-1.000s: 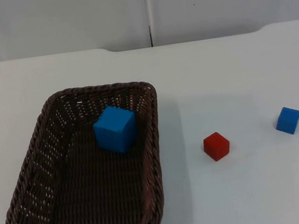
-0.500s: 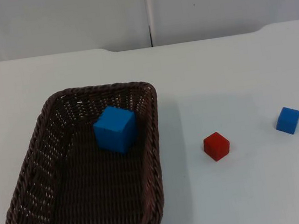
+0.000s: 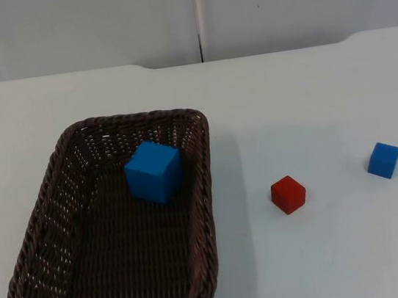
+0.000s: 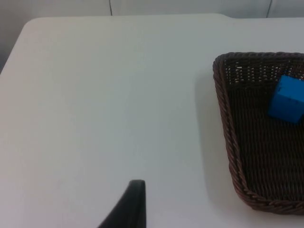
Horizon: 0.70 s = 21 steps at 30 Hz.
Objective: Pick up the basket with the left hand and place the largest block into the basket with the right hand.
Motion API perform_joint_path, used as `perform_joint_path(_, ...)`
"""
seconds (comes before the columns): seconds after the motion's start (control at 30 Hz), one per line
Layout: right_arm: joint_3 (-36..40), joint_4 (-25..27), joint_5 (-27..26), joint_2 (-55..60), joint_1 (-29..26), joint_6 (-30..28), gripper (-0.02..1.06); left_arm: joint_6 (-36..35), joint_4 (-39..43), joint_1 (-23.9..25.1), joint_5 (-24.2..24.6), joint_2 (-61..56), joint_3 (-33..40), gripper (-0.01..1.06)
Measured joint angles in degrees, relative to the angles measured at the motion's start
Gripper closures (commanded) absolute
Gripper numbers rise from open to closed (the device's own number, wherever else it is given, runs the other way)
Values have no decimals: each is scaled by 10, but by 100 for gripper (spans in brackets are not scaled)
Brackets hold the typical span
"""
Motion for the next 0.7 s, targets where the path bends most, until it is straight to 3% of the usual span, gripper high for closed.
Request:
perform_joint_path(0.47,0,0,0,0,-118,0,-1,0,0,0,0,0,0,0)
perform_joint_path(0.7,0,0,0,0,-126,0,-1,0,0,0,0,0,0,0)
